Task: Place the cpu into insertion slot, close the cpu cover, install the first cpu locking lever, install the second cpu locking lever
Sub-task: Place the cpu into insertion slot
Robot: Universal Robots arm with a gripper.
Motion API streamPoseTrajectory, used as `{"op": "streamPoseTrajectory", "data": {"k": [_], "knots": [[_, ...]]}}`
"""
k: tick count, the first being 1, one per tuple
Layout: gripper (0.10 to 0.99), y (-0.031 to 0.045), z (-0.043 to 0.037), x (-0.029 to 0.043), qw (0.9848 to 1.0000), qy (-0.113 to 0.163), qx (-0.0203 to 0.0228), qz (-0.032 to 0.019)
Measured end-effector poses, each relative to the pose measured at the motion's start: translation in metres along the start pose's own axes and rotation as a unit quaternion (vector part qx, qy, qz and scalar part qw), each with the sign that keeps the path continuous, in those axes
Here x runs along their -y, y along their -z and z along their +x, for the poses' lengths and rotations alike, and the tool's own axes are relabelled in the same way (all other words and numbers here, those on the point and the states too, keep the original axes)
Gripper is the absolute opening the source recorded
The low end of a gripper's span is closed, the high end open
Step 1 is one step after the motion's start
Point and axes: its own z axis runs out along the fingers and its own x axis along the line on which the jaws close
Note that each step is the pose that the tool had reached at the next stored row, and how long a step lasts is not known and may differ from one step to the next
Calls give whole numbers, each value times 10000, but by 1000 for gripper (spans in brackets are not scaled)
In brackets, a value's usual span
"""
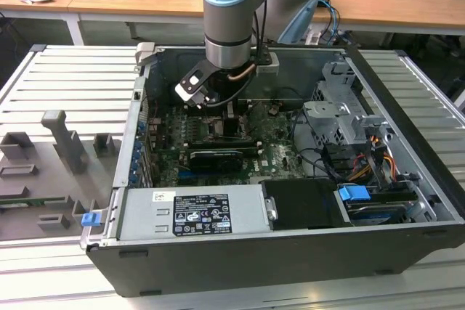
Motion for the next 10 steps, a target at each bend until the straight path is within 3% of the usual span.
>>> {"op": "streamPoseTrajectory", "data": {"k": [3,10], "knots": [[612,-4,14,0,10000,-10,-43,-1],[612,31,15,-1,10000,-12,-47,-1]]}}
